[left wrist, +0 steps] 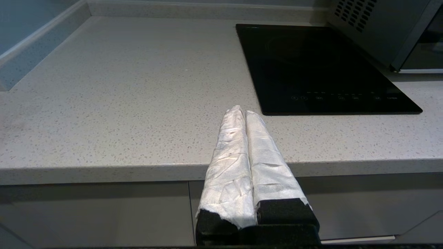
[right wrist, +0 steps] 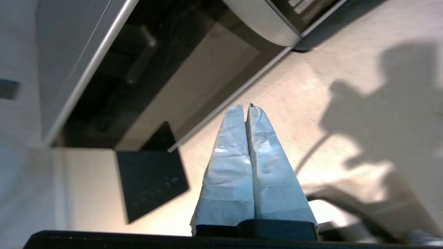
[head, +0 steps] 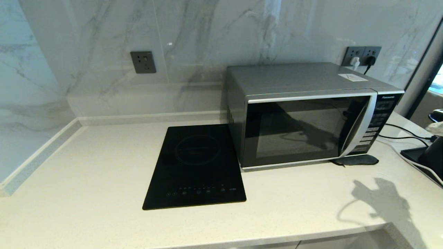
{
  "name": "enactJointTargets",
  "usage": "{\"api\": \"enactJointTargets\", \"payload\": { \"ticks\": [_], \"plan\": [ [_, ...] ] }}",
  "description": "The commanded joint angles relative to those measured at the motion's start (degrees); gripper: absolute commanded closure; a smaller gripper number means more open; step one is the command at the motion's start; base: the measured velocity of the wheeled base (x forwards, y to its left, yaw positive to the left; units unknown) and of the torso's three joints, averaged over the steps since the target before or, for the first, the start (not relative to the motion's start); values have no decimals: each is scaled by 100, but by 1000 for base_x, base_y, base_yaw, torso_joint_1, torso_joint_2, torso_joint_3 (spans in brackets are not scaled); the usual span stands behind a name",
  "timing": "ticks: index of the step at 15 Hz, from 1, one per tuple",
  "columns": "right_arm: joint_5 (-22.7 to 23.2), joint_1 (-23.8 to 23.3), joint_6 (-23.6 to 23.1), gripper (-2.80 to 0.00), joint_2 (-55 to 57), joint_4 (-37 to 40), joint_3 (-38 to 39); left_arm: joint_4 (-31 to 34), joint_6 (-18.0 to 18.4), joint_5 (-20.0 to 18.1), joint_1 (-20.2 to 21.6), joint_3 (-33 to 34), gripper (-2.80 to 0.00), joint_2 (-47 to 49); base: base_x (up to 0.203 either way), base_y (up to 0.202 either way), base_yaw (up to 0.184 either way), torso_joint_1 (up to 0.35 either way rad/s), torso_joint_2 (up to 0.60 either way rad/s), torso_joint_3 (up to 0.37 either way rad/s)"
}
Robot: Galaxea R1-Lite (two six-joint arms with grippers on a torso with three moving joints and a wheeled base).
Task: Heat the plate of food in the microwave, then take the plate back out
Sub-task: Open the microwave oven
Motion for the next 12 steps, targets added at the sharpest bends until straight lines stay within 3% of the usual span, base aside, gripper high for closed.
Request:
{"api": "enactJointTargets", "payload": {
  "ticks": [1,3,5,9,12],
  "plan": [
    [-868,540,-157,0,-1633,629,152,-2,-3,0,1,0,0,9,0,0,0,0,0,0],
    [-1691,1450,-264,0,-2440,1172,204,-2,-3,0,1,0,0,9,0,0,0,0,0,0],
    [-2202,1858,-442,0,-3191,1606,293,-2,-3,0,1,0,0,9,0,0,0,0,0,0],
    [-2698,2016,-1077,0,-4673,1834,1226,-2,-3,0,1,0,0,9,0,0,0,0,0,0],
    [-2807,2035,-1416,0,-5643,1856,1981,-2,-3,0,1,0,0,9,0,0,0,0,0,0]
  ]
}}
